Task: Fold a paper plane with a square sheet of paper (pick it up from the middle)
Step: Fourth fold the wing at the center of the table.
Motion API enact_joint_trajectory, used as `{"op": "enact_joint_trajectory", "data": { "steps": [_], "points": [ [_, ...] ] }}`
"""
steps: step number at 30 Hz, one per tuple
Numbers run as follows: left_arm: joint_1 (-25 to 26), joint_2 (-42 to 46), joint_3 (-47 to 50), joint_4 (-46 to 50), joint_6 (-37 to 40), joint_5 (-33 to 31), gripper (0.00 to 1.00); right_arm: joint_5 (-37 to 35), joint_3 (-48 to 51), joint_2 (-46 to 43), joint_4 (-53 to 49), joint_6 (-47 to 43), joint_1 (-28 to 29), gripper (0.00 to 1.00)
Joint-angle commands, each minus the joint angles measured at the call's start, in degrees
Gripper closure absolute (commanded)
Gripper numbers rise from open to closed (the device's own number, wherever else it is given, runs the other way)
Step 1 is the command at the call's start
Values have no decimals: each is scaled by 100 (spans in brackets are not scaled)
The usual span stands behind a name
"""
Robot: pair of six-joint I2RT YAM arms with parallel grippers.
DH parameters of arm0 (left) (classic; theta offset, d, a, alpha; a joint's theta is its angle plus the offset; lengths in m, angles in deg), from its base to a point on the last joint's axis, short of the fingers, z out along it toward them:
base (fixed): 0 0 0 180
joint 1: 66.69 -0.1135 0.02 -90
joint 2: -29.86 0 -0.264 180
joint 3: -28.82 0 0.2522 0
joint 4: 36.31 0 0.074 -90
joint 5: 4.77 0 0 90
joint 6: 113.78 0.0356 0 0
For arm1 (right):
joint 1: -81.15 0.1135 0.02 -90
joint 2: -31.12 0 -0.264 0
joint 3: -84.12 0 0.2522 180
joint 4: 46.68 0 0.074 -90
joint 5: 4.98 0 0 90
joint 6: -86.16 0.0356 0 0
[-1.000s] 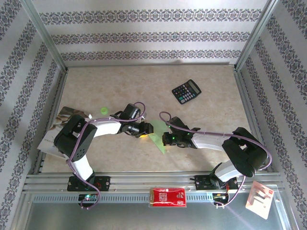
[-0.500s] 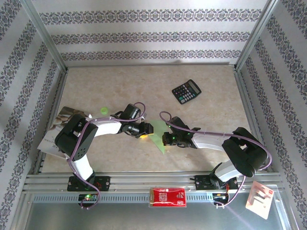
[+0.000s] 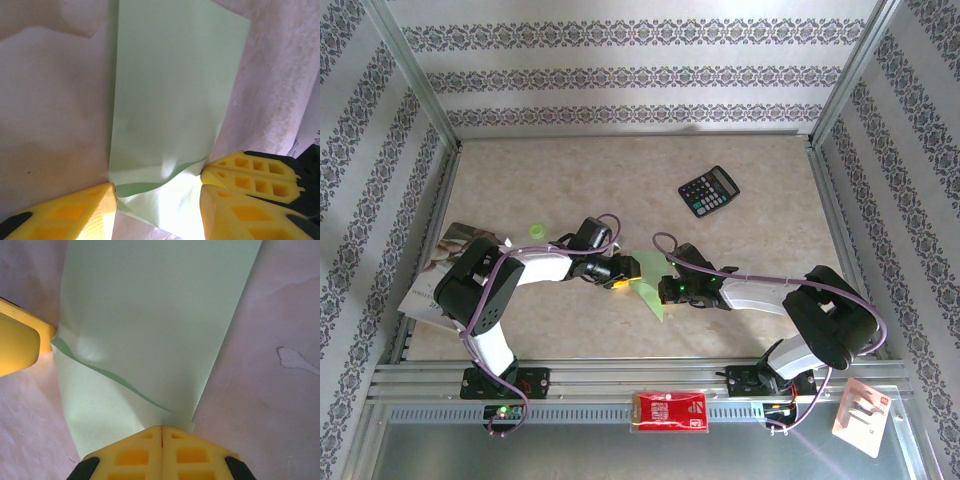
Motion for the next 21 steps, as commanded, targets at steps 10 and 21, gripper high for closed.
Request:
{"op": "enact_joint_trajectory", "data": {
  "steps": [10, 21],
  "points": [
    [-66, 295, 32, 5, 123, -3, 54, 5, 139, 104, -218, 16, -46, 100],
    [-245, 401, 396, -1014, -349, 380, 53, 34, 111, 176, -211, 3, -61, 100]
  ]
}}
